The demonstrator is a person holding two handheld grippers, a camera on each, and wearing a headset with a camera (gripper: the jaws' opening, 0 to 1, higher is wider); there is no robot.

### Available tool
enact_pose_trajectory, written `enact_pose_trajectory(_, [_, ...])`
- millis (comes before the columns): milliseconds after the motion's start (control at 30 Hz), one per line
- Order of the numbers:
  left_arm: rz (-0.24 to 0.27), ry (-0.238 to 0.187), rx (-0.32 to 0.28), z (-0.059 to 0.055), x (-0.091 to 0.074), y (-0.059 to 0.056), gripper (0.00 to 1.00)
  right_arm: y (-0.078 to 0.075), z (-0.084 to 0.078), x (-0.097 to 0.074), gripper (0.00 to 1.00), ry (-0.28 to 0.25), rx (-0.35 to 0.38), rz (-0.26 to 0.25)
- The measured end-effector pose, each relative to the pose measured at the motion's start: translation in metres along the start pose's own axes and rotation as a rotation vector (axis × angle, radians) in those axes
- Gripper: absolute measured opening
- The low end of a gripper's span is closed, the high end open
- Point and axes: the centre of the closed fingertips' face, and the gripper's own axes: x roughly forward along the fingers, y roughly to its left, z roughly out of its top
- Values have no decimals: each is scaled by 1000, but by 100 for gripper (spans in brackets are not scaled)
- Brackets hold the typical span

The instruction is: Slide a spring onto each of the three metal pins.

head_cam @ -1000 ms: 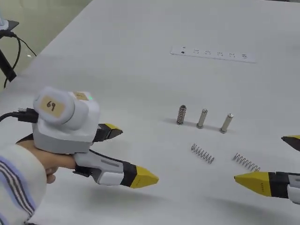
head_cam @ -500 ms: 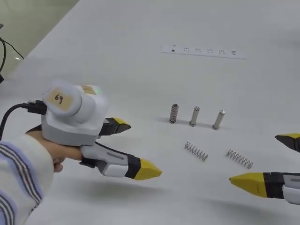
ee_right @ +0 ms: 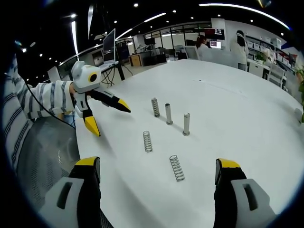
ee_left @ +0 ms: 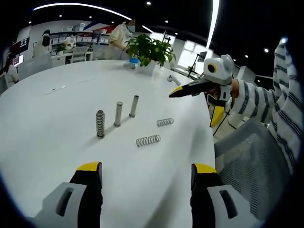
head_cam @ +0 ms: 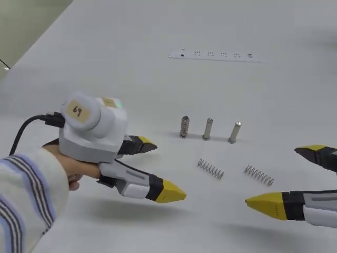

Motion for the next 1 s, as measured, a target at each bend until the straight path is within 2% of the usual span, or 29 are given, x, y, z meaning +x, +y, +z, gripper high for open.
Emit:
enact_pose_trajectory(300, [-34, 25, 44, 2, 16, -5, 66, -2, -2, 1, 100, 12, -5, -13])
enact_pose_trajectory(500, [-43, 29, 106, 12, 29, -4, 57, -3, 0, 1, 100, 6, -4, -19])
enact_pose_trajectory(600, [-48, 40, 131, 16, 36, -3, 57, -3, -2, 0, 99, 7, -3, -20])
enact_pose_trajectory(700, [-66, 65, 173, 17, 42, -5, 52, -3, -4, -1, 99, 8, 3, -23])
enact_pose_trajectory(767, [-50, 86, 245, 17, 47, -3, 45, -4, -6, -1, 99, 11, 7, -25])
enact_pose_trajectory(833, [-62, 106, 263, 15, 51, -4, 39, -4, -8, -1, 99, 16, 11, -27])
enact_pose_trajectory(1000, [-85, 131, 311, 14, 60, -6, 38, -2, -11, -1, 99, 19, 17, -26])
